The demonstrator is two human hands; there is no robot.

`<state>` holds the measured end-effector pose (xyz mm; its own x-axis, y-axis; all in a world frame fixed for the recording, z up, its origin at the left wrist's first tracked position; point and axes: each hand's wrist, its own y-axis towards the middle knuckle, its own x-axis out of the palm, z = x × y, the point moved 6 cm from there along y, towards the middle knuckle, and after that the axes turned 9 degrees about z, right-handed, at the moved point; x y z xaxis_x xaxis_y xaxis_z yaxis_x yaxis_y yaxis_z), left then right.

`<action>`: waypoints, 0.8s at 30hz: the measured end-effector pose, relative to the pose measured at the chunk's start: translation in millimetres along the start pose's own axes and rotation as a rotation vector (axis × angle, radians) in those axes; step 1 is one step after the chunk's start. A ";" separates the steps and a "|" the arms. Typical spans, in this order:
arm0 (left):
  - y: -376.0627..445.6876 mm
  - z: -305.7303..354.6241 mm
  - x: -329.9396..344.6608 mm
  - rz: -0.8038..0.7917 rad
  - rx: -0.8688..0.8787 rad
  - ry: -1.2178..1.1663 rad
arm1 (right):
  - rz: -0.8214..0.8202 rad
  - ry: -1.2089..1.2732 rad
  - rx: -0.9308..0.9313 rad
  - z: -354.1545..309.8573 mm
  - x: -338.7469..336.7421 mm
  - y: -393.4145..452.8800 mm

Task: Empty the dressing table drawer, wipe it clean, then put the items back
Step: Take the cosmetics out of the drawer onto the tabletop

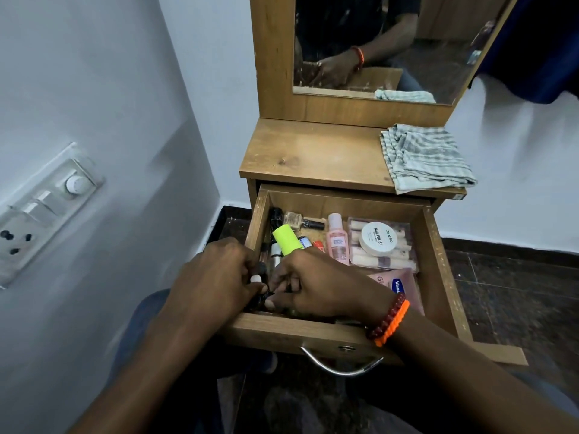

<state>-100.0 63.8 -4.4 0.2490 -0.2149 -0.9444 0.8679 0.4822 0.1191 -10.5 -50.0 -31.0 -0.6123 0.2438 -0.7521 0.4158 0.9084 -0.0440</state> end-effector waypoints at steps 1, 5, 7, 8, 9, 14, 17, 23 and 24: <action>0.4 0.7 -0.1 -0.007 0.001 -0.003 | -0.005 0.003 0.005 0.0 0.7 0.6; -1.8 2.7 -0.9 -0.022 0.019 0.013 | -0.003 0.003 -0.002 0.6 5.0 0.7; -3.8 3.7 -4.1 -0.011 0.015 0.021 | 0.008 0.031 0.003 1.9 -0.1 -2.9; -4.6 4.4 -7.8 0.005 0.005 0.007 | 0.022 0.041 0.007 2.4 -5.1 -5.4; -4.1 5.0 -13.1 0.023 -0.009 -0.015 | 0.048 0.047 0.007 3.1 -11.6 -7.3; 4.8 8.3 -43.9 0.082 -0.064 -0.182 | 0.268 0.150 0.001 -0.7 -59.6 -14.8; 23.4 14.8 -69.8 0.117 -0.038 -0.283 | 0.394 0.244 0.031 -6.6 -100.6 -11.9; 114.0 34.8 -125.7 0.300 0.101 -0.318 | 0.749 0.339 0.066 -5.9 -178.4 38.4; 132.0 38.1 -129.3 0.335 0.116 -0.317 | 0.798 0.331 0.081 -2.7 -186.9 51.8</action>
<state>-1.2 122.9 145.1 0.6269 -0.3208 -0.7100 0.7551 0.4747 0.4522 123.7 -47.6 109.1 -0.2758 0.8956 -0.3489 0.8435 0.3996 0.3589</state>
